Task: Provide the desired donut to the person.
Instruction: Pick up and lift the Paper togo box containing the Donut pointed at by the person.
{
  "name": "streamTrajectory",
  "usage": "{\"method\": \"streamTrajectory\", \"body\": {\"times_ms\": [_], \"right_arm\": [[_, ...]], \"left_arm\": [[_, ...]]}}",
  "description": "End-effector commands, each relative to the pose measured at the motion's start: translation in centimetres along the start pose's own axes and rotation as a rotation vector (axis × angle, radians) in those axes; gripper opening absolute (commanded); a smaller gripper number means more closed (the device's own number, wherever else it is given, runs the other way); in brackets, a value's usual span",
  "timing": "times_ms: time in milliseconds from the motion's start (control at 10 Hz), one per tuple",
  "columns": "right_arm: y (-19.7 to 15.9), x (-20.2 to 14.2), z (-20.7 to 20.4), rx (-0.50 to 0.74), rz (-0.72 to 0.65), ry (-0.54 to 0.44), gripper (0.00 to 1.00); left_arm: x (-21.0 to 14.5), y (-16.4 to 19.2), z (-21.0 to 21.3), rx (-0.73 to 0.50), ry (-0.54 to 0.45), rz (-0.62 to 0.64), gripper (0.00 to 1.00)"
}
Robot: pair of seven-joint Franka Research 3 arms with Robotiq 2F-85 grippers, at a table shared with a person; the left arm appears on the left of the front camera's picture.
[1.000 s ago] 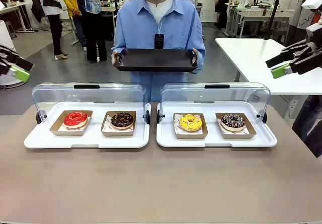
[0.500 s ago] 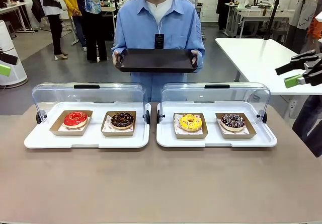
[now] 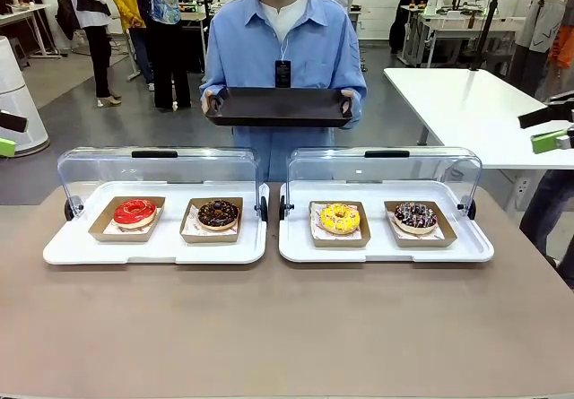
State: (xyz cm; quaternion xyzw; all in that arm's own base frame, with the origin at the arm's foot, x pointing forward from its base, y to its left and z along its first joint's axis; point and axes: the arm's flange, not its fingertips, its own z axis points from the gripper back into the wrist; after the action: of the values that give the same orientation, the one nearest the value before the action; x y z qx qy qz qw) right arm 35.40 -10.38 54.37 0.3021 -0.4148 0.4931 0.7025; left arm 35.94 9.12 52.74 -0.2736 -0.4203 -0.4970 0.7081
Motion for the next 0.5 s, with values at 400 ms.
{"method": "streamTrajectory", "body": {"times_ms": [400], "right_arm": [[0.5, -0.3, 1.1, -0.026, -0.009, -0.002, 1.00]], "left_arm": [[0.4, -0.2, -0.3, 0.008, 0.027, -0.010, 1.00]]}}
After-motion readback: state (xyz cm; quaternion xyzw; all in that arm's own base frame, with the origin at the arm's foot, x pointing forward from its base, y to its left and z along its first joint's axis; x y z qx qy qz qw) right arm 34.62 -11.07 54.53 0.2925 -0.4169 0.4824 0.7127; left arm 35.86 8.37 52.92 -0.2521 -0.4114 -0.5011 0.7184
